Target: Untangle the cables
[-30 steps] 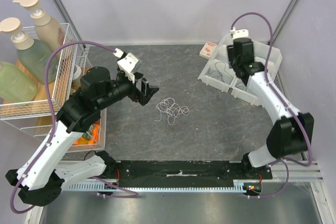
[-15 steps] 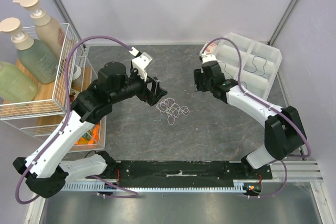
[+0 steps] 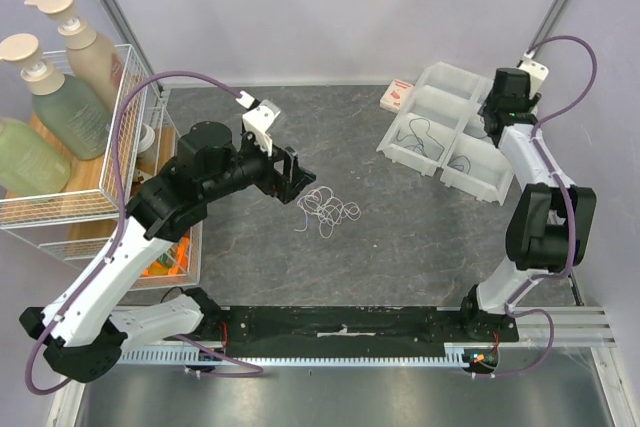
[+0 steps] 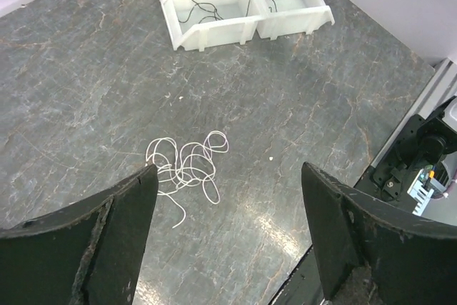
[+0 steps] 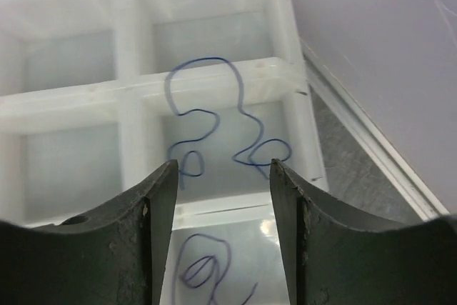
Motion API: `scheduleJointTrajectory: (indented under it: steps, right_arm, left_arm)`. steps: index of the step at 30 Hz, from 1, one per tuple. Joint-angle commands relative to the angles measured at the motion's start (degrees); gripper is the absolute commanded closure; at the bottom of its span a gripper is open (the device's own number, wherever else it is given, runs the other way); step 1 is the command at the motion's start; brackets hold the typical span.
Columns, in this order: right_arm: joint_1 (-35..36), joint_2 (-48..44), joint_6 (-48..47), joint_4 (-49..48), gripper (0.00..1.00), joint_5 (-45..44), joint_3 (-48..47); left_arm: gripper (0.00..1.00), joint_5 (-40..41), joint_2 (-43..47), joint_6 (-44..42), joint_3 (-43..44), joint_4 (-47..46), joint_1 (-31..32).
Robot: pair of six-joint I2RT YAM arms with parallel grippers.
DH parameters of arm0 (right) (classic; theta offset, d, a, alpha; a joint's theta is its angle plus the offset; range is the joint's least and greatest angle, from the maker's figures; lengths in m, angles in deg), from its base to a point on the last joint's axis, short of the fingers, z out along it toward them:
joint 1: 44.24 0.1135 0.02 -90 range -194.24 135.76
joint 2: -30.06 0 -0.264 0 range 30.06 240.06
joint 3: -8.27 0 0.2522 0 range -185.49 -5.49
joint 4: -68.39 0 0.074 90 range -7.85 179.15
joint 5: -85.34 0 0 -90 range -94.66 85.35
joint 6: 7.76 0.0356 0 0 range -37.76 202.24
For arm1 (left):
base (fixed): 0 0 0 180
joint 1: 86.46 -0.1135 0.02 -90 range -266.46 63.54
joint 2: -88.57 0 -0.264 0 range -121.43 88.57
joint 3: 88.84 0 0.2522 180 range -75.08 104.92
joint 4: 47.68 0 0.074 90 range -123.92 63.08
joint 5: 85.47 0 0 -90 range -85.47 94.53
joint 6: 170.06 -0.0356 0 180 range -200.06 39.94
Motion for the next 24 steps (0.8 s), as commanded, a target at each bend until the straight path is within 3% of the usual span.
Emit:
scheduleJointTrajectory:
  steps: [1, 14, 24]
  right_arm:
    - [-5.56, 4.44, -3.65, -2.86, 0.39, 1.59, -1.26]
    - [-7.42, 11.47, -13.68, -10.34, 0.50, 12.58, -1.51]
    - [-7.42, 17.63, -17.11, -7.18, 0.55, 11.54, -6.26]
  left_arm:
    - [0.13, 2.49, 2.77, -2.15, 0.33, 1.43, 0.08]
    - [0.12, 3.90, 3.21, -7.86, -0.02, 3.19, 0.08]
    - [0.12, 4.51, 3.30, -8.13, -0.73, 3.10, 0.08]
